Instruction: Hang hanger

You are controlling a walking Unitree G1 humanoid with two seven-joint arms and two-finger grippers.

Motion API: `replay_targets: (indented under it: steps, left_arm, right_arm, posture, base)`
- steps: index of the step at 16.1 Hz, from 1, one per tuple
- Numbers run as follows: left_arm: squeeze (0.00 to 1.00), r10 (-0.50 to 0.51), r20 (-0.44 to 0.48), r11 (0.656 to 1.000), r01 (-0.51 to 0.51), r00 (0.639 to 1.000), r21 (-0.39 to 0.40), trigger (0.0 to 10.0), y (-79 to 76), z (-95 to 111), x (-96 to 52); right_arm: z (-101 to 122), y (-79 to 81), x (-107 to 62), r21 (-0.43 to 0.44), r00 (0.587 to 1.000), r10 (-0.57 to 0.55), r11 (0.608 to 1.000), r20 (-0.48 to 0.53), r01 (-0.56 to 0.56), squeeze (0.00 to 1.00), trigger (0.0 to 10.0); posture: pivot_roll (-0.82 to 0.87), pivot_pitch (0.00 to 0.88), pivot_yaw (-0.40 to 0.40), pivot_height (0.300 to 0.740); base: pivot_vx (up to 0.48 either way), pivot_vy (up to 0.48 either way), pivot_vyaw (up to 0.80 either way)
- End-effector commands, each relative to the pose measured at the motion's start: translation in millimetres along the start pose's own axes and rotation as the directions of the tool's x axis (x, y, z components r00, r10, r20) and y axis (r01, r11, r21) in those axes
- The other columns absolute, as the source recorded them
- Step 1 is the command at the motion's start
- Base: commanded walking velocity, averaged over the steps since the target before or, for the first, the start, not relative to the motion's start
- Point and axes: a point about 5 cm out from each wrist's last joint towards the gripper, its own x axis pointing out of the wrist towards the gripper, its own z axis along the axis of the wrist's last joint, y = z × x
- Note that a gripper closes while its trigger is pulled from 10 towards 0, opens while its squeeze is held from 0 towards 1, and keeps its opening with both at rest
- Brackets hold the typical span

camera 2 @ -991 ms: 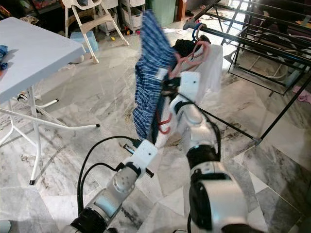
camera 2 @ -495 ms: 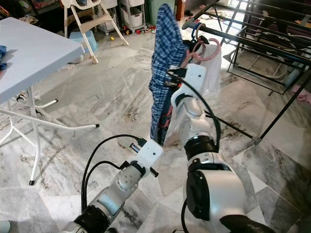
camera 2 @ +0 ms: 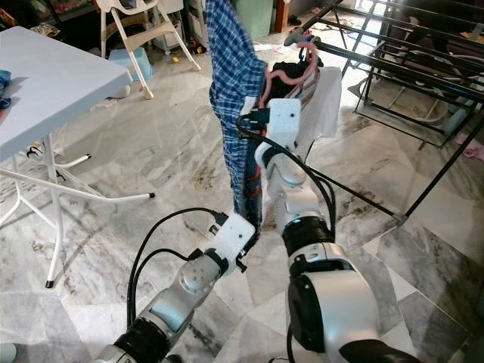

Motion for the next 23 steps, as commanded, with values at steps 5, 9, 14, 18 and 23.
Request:
replay_targets:
  steps: [5, 9, 14, 18, 23]
  left_arm:
    - [1.00, -0.038, 0.020, 0.999, 0.039, 0.999, -0.032, 10.0, -22.9, 7.7, 2.1]
    - [1.00, 0.122, 0.158, 0.989, -0.106, 0.980, -0.105, 10.0, 2.0, 28.1, -2.0]
    - [1.00, 0.141, 0.251, 0.983, -0.106, 0.958, -0.147, 10.0, 18.0, 32.4, -18.0]
    - [1.00, 0.142, 0.299, 0.982, -0.098, 0.944, -0.160, 10.0, 26.3, 35.7, -35.2]
    - [1.00, 0.256, 0.258, 0.965, -0.230, 0.932, -0.128, 10.0, 51.9, 24.7, -44.8]
  right_arm:
    - [23.4, 6.2, 4.8, -0.034, 0.992, 0.007, 0.999, 0.124, -0.003, 0.00, 10.0]
    - [21.6, 3.2, 2.7, -0.078, 0.991, 0.006, 0.997, 0.135, 0.005, 0.00, 10.0]
    - [5.2, -0.8, -7.5, -0.158, 0.992, 0.006, 0.987, 0.122, 0.013, 0.00, 10.0]
    - [7.3, -5.0, -8.0, -0.187, 0.990, -0.002, 0.982, 0.142, 0.028, 0.00, 10.0]
    - [22.2, 2.5, -3.2, -0.208, 0.978, 0.027, 0.978, 0.206, 0.016, 0.00, 10.0]
  posture:
    - [-0.13, 0.113, 0.023, 0.740]
    - [-0.13, 0.109, 0.023, 0.740]
    - [-0.12, 0.108, 0.020, 0.740]
    - [-0.10, 0.108, 0.021, 0.740]
    - [-0.09, 0.100, 0.022, 0.740]
  base:
    - [0.000, 0.000, 0.00]
    - [0.000, 0.000, 0.00]
    - [0.000, 0.000, 0.00]
    - [0.000, 0.000, 0.00]
    - [0.000, 0.000, 0.00]
